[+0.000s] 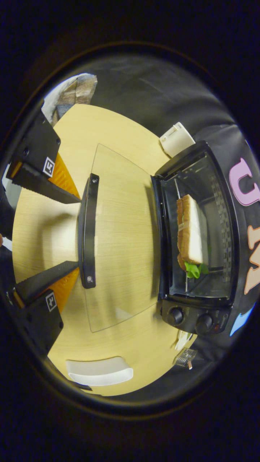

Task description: Open the toaster oven, put the food inside, and close the toaster oven door.

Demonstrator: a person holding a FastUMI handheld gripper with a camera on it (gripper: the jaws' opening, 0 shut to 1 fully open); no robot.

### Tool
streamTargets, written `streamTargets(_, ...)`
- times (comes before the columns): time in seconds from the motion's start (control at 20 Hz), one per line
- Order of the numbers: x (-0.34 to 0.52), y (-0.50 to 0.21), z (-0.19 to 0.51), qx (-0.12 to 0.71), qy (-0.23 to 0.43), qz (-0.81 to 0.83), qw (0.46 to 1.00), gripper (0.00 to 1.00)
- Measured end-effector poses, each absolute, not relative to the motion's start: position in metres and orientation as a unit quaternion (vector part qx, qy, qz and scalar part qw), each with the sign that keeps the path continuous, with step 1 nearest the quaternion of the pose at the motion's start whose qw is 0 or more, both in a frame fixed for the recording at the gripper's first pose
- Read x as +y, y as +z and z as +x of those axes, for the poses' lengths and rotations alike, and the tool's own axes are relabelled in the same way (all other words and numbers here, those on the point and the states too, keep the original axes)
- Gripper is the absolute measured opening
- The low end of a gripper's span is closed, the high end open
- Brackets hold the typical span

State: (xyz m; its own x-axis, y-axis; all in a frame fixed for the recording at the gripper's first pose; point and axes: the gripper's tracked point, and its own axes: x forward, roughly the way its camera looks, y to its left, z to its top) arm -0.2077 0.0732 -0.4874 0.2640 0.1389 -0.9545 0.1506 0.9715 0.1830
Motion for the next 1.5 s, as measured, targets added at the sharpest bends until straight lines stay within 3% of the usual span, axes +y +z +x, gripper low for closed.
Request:
streamTargets(0.6, 0.057, -0.400, -0.104, 0.484, -0.010, 0.157, 0.861, 0.99)
streamTargets(0.95, 0.041, -0.406, -0.031, 0.453, -0.032, 0.152, 0.878, 0.99)
streamTargets(1.5, 0.030, -0.382, -0.018, 0.421, -0.019, 0.123, 0.899, 0.99)
